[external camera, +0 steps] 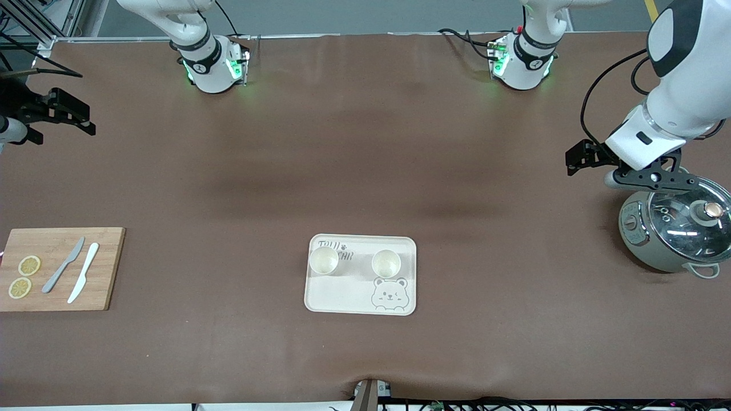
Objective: Place white IKEA cup upright on tray with both arms
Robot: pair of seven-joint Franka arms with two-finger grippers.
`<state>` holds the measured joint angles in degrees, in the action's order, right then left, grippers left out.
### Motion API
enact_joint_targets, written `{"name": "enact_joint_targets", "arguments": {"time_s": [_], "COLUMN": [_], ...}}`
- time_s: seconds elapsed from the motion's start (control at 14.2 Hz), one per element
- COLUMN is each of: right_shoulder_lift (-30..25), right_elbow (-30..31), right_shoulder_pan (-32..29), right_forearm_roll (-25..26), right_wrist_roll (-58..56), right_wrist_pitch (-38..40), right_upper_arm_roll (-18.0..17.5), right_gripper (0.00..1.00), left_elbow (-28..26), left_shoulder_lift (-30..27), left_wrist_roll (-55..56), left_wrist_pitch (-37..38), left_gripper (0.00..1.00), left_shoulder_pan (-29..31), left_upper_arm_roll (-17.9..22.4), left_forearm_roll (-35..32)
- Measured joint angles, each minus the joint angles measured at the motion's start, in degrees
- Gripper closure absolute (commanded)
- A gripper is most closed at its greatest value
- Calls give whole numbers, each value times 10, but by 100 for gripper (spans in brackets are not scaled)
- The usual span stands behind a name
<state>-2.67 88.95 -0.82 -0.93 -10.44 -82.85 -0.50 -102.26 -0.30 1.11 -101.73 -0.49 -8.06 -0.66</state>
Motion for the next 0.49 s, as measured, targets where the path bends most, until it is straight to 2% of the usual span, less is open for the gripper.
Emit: {"name": "enact_joint_targets", "arguments": {"time_s": [0.49], "right_shoulder_lift": [2], "right_elbow": [0], "right_shoulder_pan": [0], "right_forearm_roll": [0], "right_wrist_roll": [0], "right_wrist_pitch": [2], "right_upper_arm_roll": [-1], "right_gripper": [0], "left_elbow": [0], "left_shoulder_lift": [0], "left_wrist_roll": [10], "left_wrist_pitch": [0], "left_gripper": [0], "left_shoulder_pan": [0], "left_upper_arm_roll": [0], "left_forearm_roll": [0]}}
